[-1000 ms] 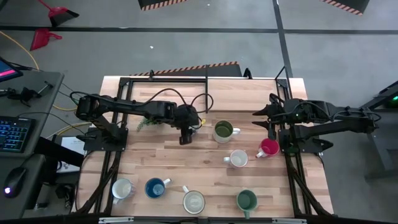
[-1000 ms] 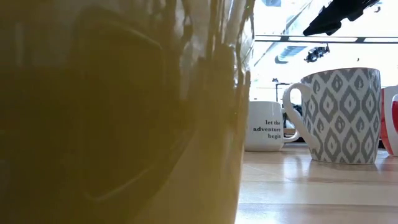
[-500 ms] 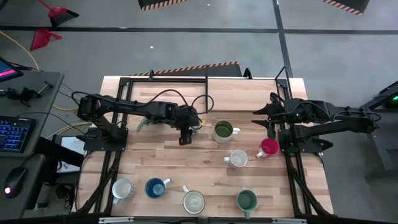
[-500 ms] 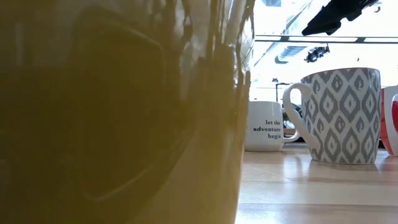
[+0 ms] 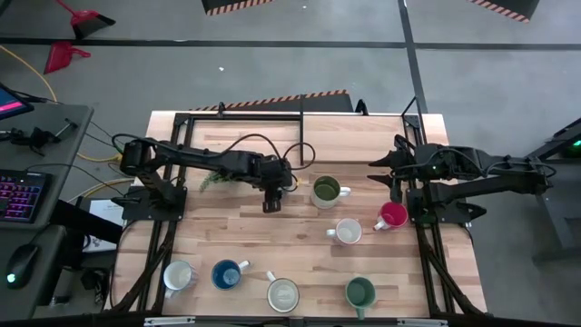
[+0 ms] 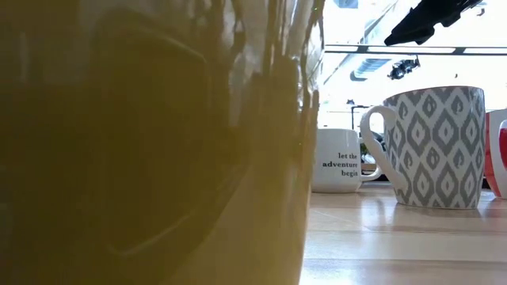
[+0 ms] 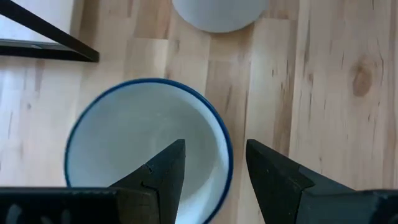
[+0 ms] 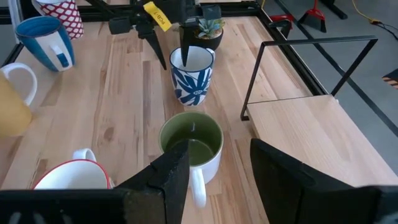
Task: Place coffee mugs
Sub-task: Put the white blue mug on the shelf
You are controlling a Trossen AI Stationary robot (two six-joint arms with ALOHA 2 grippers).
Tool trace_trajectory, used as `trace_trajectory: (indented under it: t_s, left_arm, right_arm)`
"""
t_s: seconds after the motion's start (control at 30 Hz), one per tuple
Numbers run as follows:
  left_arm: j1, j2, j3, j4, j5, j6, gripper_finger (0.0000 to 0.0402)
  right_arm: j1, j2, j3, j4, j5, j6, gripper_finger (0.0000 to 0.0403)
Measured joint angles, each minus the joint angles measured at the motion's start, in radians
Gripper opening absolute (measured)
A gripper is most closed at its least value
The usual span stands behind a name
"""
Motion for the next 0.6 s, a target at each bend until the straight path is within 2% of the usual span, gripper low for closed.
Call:
trace_trajectory:
  t_s: [0.5,0.6]
  left_arm:
    - [0.0,0.092,0.0,0.055,-0.027,0.005,0.0158]
    - [0.0,0.094,0.0,0.048,-0.027,0.009,0.0146]
  right_arm:
    - [0.0,0.0,0.0,0.0,-0.001,-0.003,0.0158]
    - [0.0,0.0,0.0,0.0,-0.001,-0.003,0.0158]
